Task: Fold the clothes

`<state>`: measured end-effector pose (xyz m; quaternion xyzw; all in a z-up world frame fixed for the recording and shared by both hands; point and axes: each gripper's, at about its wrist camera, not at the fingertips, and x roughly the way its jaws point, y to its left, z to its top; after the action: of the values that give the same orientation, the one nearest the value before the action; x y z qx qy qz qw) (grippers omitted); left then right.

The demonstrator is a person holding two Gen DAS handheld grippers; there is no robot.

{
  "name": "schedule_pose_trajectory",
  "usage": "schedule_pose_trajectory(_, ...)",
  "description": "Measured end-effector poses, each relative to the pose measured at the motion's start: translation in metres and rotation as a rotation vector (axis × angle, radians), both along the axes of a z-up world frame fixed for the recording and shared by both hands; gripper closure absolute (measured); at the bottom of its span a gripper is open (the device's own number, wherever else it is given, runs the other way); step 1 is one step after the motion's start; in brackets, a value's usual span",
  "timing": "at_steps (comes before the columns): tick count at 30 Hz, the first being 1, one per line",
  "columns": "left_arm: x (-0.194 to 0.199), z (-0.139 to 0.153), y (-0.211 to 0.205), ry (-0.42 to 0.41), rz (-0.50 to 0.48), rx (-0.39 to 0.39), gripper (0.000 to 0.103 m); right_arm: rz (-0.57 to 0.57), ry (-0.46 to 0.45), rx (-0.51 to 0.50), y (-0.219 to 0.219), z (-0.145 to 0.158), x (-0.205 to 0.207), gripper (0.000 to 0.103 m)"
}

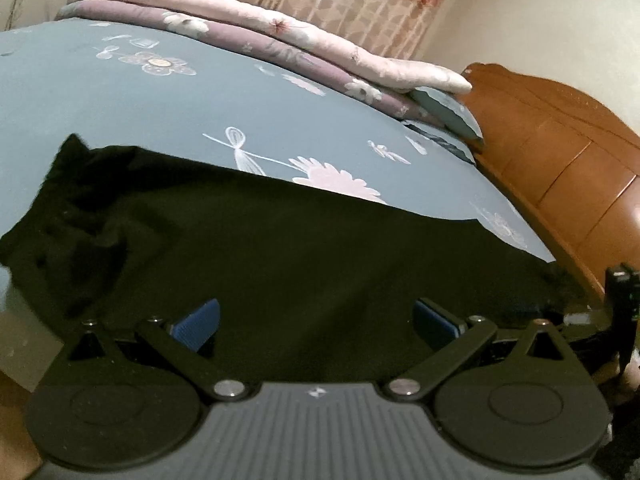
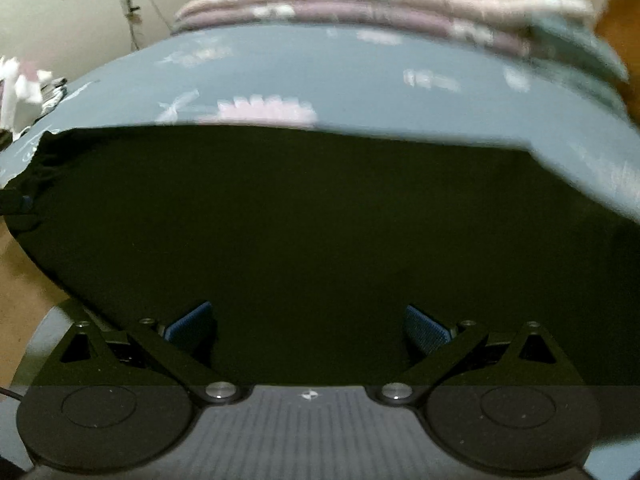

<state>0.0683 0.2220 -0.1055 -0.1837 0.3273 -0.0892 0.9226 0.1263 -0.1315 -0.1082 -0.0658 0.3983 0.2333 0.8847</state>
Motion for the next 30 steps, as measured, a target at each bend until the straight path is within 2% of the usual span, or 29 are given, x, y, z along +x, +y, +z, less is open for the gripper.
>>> schedule_pose_trajectory(3, 0.011, -0.009, -0.007, 0.048, 0.013, 0.045, 0.001, 0.003, -0.049, -0.007, -0.001, -0.005, -0.011, 0.000)
schedule_pose_trajectory(5, 0.014, -0.014, -0.012, 0.049, 0.017, 0.084, 0.001, 0.002, -0.064, -0.015, 0.001, -0.008, -0.013, 0.000)
schedule_pose_trajectory(10, 0.018, -0.014, -0.019, 0.056, 0.019, 0.131, 0.001, 0.006, -0.032, -0.019, -0.001, -0.002, -0.010, 0.000)
schedule_pose_trajectory(12, 0.020, -0.014, -0.019, 0.066, 0.020, 0.132, 0.001, 0.011, -0.006, 0.021, -0.009, 0.005, -0.006, 0.000)
schedule_pose_trajectory(15, 0.022, -0.012, -0.019, 0.081, 0.023, 0.128, 0.001, -0.042, -0.090, 0.086, -0.036, 0.023, -0.003, 0.000)
schedule_pose_trajectory(18, 0.024, -0.012, -0.018, 0.090, 0.034, 0.116, 0.001, -0.190, -0.137, 0.090, -0.075, 0.030, 0.010, 0.000)
schedule_pose_trajectory(20, 0.024, -0.011, -0.017, 0.094, 0.039, 0.107, 0.001, -0.303, -0.098, 0.075, -0.102, 0.022, 0.020, 0.000)
schedule_pose_trajectory(23, 0.024, -0.011, -0.015, 0.095, 0.040, 0.097, 0.001, -0.391, -0.012, 0.088, -0.130, 0.004, 0.021, 0.000)
schedule_pose_trajectory(26, 0.024, -0.011, -0.015, 0.098, 0.042, 0.094, 0.001, -0.377, -0.033, 0.100, -0.136, -0.004, 0.007, 0.000)
schedule_pose_trajectory(30, 0.024, -0.012, -0.017, 0.098, 0.038, 0.113, 0.001, -0.357, -0.042, 0.014, -0.128, -0.009, 0.004, 0.000)
